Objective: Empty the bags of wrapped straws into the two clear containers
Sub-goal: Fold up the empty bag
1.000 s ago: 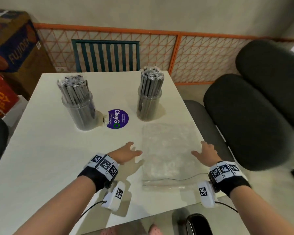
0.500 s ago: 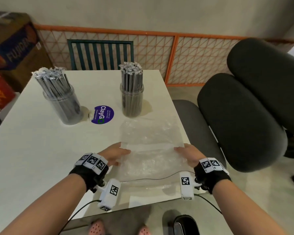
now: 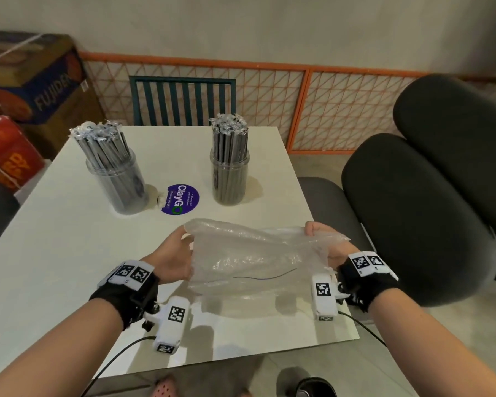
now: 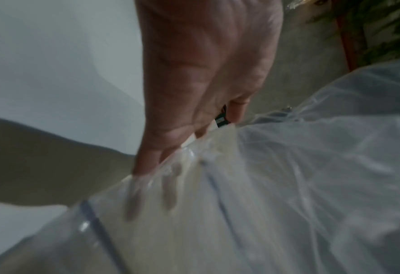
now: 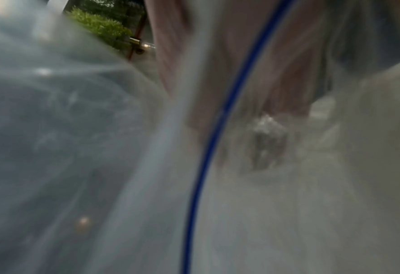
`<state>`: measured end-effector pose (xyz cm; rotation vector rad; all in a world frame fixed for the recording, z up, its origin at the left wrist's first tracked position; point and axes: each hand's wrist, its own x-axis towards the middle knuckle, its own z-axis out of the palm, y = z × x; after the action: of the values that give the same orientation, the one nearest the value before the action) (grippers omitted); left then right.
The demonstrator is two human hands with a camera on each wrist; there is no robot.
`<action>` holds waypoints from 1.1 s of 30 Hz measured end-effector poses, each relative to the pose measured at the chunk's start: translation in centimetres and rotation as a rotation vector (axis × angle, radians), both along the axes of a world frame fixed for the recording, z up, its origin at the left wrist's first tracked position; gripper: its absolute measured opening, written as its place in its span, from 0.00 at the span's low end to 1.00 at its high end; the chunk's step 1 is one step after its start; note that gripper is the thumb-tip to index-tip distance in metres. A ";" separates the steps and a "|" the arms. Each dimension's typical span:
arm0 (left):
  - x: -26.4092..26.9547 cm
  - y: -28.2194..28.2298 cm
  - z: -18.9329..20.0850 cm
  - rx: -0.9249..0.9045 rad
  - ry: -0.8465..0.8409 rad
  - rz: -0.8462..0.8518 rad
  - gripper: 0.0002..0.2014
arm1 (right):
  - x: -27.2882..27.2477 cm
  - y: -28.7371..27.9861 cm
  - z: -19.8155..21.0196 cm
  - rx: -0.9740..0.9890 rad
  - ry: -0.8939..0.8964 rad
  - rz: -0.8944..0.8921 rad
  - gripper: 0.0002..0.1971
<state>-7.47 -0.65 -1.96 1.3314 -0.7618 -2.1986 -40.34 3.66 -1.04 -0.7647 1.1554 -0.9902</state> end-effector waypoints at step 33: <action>-1.8 -0.7 5.1 -0.423 -0.226 -0.035 0.14 | 2.7 -0.9 7.6 -0.081 0.060 0.074 0.18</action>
<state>-9.25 -1.38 3.12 1.3588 -1.2605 -1.7909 -37.60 2.72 6.53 -0.9006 1.1363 -0.9624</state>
